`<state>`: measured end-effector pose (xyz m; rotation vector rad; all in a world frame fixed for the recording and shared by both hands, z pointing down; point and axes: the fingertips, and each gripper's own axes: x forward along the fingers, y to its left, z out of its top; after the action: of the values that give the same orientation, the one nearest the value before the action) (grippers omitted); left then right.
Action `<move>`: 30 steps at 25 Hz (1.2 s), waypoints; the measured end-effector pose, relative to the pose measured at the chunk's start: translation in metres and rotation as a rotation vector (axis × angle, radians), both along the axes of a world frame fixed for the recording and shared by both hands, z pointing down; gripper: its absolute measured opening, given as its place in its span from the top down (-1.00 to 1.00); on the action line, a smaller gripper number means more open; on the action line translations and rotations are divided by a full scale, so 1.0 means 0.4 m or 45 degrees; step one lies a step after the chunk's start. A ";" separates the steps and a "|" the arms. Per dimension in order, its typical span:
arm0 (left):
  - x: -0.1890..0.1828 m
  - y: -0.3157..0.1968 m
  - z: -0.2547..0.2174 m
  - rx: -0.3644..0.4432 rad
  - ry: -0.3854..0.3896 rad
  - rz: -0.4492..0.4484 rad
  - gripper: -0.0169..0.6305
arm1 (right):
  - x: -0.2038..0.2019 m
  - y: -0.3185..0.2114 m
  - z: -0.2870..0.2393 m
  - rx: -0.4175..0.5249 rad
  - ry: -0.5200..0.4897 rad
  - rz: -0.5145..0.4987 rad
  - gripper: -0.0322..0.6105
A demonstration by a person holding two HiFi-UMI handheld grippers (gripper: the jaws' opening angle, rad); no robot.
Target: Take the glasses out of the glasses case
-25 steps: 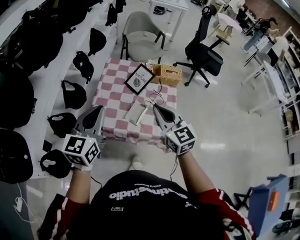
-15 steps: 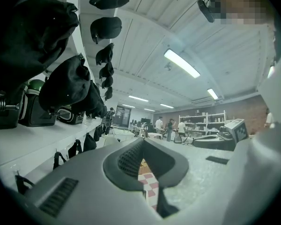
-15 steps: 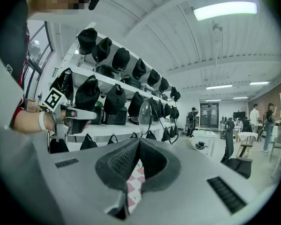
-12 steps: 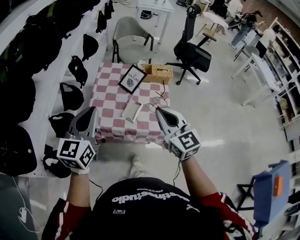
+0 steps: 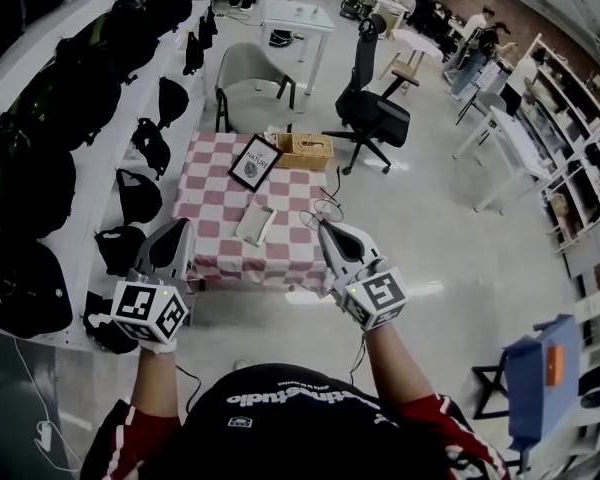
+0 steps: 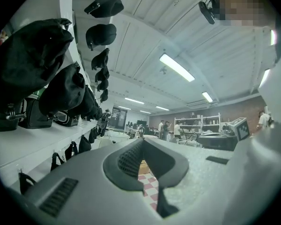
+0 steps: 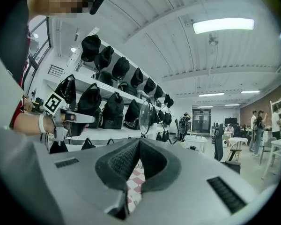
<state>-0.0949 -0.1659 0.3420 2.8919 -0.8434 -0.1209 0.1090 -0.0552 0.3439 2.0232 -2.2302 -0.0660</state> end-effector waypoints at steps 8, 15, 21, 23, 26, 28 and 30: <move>0.042 0.054 -0.020 0.016 0.001 -0.010 0.93 | 0.042 0.069 -0.015 0.071 -0.030 -0.026 0.89; 0.090 0.130 -0.034 0.027 0.001 0.014 0.93 | 0.069 0.136 -0.030 0.085 -0.042 -0.022 0.90; 0.107 0.165 -0.043 0.036 0.001 0.024 0.93 | 0.082 0.162 -0.041 0.079 -0.032 0.000 0.90; 0.109 0.172 -0.043 0.038 0.003 0.024 0.93 | 0.084 0.168 -0.034 0.082 -0.025 -0.014 0.90; 0.114 0.184 -0.042 0.040 0.002 0.028 0.93 | 0.087 0.179 -0.040 0.077 -0.027 0.001 0.90; 0.116 0.190 -0.041 0.039 0.001 0.031 0.93 | 0.086 0.184 -0.035 0.078 -0.023 -0.010 0.90; 0.117 0.195 -0.040 0.039 -0.003 0.032 0.93 | 0.085 0.188 -0.032 0.079 -0.022 -0.017 0.90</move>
<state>-0.0479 -0.0881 0.3258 2.9307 -0.8120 -0.1293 0.1428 0.0200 0.3311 2.0474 -2.2798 -0.1207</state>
